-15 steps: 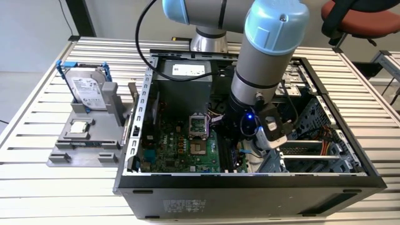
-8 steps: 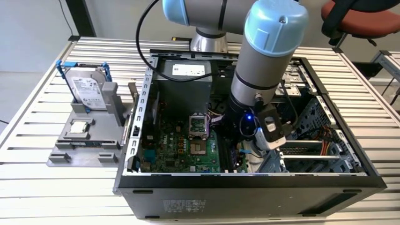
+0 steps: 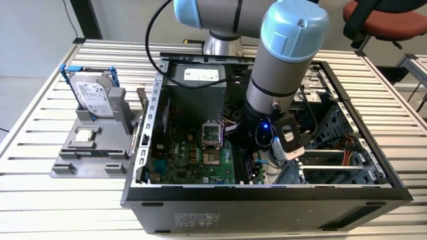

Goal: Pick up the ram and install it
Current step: 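Insert the ram into the slot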

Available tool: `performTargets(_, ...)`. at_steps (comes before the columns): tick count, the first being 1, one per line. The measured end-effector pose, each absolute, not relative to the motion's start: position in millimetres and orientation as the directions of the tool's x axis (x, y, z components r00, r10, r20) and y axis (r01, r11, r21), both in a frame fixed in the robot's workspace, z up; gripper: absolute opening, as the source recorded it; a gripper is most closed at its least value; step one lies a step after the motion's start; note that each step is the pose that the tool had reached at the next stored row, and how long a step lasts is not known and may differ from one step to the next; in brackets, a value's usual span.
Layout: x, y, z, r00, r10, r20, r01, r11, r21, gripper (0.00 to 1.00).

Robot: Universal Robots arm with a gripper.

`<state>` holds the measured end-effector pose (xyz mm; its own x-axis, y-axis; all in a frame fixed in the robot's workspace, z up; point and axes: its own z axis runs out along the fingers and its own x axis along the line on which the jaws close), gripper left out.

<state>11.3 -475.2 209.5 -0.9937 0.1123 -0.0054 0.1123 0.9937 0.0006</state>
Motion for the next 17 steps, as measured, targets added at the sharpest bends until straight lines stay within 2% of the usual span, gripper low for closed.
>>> performTargets(9, 11.2, -475.2, 209.5, -0.994, 0.112, -0.003, 0.112, 0.994, 0.0, 0.0)
performTargets(10, 11.2, -475.2, 209.5, -0.994, 0.112, -0.003, 0.112, 0.994, 0.0, 1.0)
performTargets(17, 11.3, -475.2, 219.2, -0.993, 0.117, -0.002, 0.117, 0.993, 0.0, 1.0)
